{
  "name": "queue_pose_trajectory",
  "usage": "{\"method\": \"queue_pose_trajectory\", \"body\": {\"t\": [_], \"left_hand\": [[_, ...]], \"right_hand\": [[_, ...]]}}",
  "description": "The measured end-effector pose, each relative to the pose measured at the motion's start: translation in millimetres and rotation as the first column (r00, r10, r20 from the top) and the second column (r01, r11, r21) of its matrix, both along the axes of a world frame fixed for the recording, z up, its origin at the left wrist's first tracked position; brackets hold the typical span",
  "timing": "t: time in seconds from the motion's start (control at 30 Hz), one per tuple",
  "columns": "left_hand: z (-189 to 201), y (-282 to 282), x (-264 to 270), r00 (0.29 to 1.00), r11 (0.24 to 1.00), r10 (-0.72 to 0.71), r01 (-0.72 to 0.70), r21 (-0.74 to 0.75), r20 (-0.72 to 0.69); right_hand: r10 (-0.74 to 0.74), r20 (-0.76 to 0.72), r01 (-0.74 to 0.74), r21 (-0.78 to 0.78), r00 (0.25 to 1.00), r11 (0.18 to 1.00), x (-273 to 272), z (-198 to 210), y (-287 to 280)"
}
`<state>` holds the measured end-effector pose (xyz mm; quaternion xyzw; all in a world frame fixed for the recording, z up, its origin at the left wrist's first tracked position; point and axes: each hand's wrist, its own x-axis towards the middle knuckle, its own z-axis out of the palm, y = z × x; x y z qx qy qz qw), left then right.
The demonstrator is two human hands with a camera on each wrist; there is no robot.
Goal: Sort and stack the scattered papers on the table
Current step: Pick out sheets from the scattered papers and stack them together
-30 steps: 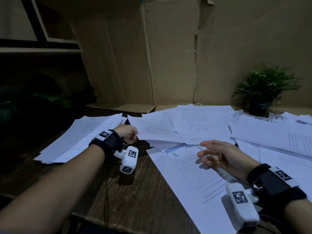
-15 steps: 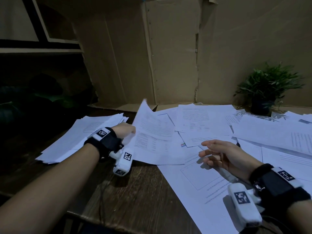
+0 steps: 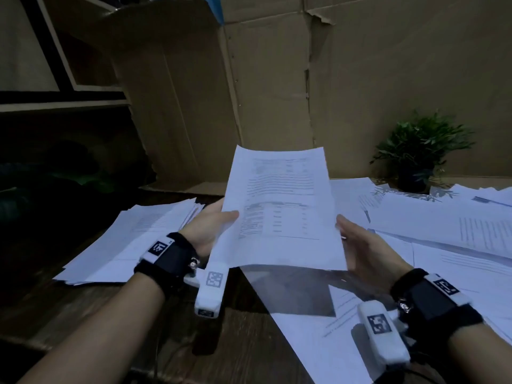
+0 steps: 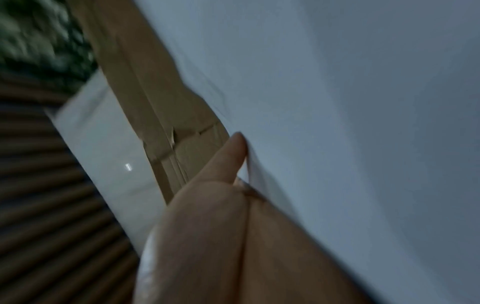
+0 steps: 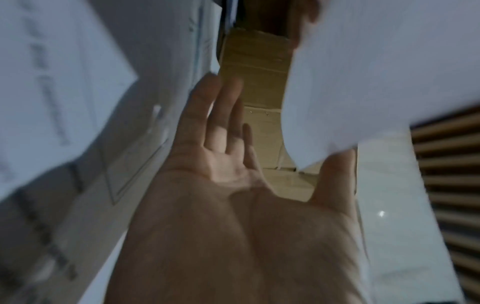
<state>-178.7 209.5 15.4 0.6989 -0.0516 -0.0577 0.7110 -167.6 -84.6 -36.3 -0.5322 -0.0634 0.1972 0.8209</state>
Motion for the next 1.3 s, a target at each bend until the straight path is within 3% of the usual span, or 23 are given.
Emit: {"method": "queue_pose_trajectory", "body": {"t": [0.1, 0.2, 0.27, 0.33, 0.4, 0.43, 0.5, 0.57, 0.63, 0.83, 1.0, 1.13, 1.23, 1.3], "left_hand": [[-12, -28, 8, 0.998, 0.954, -0.017, 0.000, 0.300, 0.055], [-23, -41, 20, 0.990, 0.794, -0.128, 0.069, 0.603, 0.055], [-24, -43, 30, 0.982, 0.761, -0.183, 0.163, 0.628, -0.034], [-16, -37, 40, 0.989, 0.831, -0.101, 0.145, 0.537, -0.111], [-7, -21, 52, 0.985, 0.914, 0.070, -0.001, 0.406, -0.155], [-6, -8, 61, 0.973, 0.906, 0.181, -0.108, 0.409, -0.143], [-12, 20, 77, 0.935, 0.767, 0.351, -0.254, 0.589, -0.054], [-21, 37, 87, 0.921, 0.655, 0.388, -0.266, 0.707, -0.013], [-25, 41, 94, 0.937, 0.639, 0.341, -0.167, 0.751, -0.082], [-17, 41, 113, 0.948, 0.455, 0.266, 0.038, 0.890, -0.176], [-15, 39, 105, 0.910, 0.522, 0.317, 0.068, 0.850, -0.268], [-18, 48, 103, 0.919, 0.565, 0.349, -0.051, 0.824, -0.183], [-19, 47, 92, 0.940, 0.726, 0.304, -0.123, 0.677, -0.155], [-20, 46, 80, 0.931, 0.801, 0.355, -0.259, 0.540, -0.080]], "right_hand": [[0.065, -0.049, -0.056, 0.151, 0.997, 0.987, -2, 9, -12], [0.034, -0.093, -0.031, 0.035, 0.995, 0.999, 7, 6, -27], [-0.069, -0.078, 0.060, -0.117, 0.995, 0.991, 15, -2, -36], [-0.146, -0.059, 0.135, -0.171, 0.987, 0.976, 20, -10, -42], [-0.205, 0.005, 0.202, -0.189, 0.979, 0.961, 27, -19, -46], [-0.232, 0.029, 0.234, -0.150, 0.972, 0.961, 31, -21, -45], [-0.265, 0.043, 0.268, -0.108, 0.963, 0.957, 30, -20, -40], [-0.252, 0.042, 0.255, -0.112, 0.967, 0.960, 30, -19, -41], [-0.221, 0.060, 0.227, -0.135, 0.973, 0.964, 32, -21, -42], [-0.210, 0.087, 0.223, -0.187, 0.974, 0.957, 37, -25, -44], [-0.206, 0.080, 0.217, -0.156, 0.975, 0.964, 32, -21, -40], [-0.237, 0.121, 0.258, -0.220, 0.964, 0.941, 26, -18, -34], [-0.233, 0.130, 0.261, -0.271, 0.964, 0.927, 23, -15, -33], [-0.233, 0.119, 0.258, -0.283, 0.965, 0.924, 22, -13, -32]]}}
